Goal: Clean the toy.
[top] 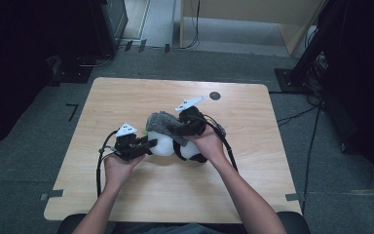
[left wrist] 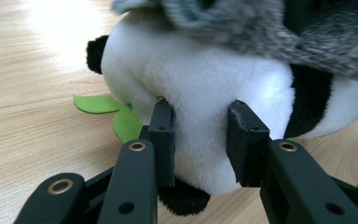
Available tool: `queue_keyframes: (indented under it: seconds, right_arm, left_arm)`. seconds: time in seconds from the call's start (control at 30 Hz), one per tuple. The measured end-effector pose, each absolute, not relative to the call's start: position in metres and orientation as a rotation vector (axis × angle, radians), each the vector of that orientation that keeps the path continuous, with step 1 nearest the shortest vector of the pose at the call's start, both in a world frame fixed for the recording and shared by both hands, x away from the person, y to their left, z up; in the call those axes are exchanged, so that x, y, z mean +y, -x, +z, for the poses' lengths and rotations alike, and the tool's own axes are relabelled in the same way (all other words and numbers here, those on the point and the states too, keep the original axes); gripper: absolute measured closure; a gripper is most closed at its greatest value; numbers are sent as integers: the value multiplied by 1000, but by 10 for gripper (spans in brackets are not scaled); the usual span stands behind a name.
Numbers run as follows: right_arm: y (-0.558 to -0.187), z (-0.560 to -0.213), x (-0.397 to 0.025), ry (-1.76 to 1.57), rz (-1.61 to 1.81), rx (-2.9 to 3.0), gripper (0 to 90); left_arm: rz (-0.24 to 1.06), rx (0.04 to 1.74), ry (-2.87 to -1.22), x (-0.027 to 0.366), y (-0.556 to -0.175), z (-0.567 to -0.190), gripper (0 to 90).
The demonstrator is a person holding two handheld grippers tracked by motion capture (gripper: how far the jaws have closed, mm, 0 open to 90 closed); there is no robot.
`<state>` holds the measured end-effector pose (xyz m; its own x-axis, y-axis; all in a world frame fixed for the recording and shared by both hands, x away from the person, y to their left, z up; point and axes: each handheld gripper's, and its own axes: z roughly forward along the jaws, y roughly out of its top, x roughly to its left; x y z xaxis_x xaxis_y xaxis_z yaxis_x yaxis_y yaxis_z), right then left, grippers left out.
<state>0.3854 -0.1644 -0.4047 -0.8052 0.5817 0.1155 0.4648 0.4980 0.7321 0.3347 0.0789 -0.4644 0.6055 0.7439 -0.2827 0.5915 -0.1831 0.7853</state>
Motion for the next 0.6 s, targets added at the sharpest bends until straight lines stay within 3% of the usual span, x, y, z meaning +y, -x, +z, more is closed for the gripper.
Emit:
queue_keyframes:
  seconds: [0.6]
  right_arm:
    - [-369,-396,-235,-1001,1238,2481,728]
  left_arm:
    - [200,1065,-1877,79,-335,-465,678]
